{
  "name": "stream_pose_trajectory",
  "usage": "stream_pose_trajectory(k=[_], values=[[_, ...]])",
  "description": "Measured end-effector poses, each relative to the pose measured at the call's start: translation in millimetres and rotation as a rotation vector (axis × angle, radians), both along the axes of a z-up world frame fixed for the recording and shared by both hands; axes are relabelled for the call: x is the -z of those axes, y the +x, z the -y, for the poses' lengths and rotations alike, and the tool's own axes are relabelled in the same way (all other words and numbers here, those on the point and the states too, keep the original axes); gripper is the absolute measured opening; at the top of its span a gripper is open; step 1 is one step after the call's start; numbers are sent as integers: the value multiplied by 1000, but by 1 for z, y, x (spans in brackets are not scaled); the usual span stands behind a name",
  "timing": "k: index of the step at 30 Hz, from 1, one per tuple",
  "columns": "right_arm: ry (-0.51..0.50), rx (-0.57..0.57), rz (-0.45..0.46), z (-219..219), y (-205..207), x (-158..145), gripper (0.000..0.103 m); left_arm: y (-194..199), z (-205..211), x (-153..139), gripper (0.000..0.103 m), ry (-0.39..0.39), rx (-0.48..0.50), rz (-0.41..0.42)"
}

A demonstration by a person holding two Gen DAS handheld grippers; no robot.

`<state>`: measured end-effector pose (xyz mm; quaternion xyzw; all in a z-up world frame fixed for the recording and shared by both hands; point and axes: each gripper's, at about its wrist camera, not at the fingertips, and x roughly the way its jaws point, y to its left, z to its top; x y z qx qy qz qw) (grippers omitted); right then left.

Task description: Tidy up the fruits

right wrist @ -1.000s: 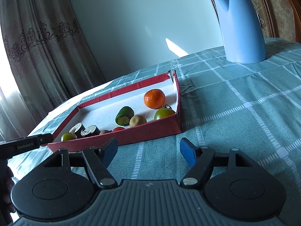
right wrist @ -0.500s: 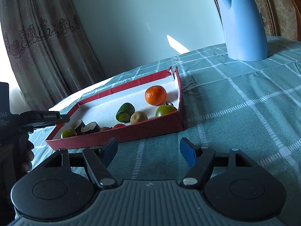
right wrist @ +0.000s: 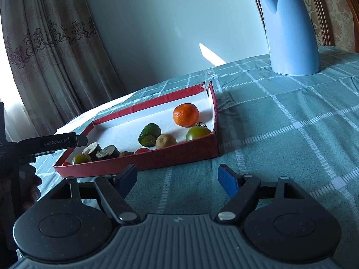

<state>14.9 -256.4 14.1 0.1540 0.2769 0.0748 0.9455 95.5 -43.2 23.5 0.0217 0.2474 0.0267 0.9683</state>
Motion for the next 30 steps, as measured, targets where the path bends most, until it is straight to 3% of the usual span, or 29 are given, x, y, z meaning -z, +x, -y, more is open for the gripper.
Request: stream_pose_trajectory(k=[12, 30], values=[[-65, -27, 30, -36, -8, -7, 79, -58, -3, -5, 103, -1, 8, -2], [-110, -56, 43, -71, -15, -9, 79, -87, -35, 0, 103, -68, -15, -14]])
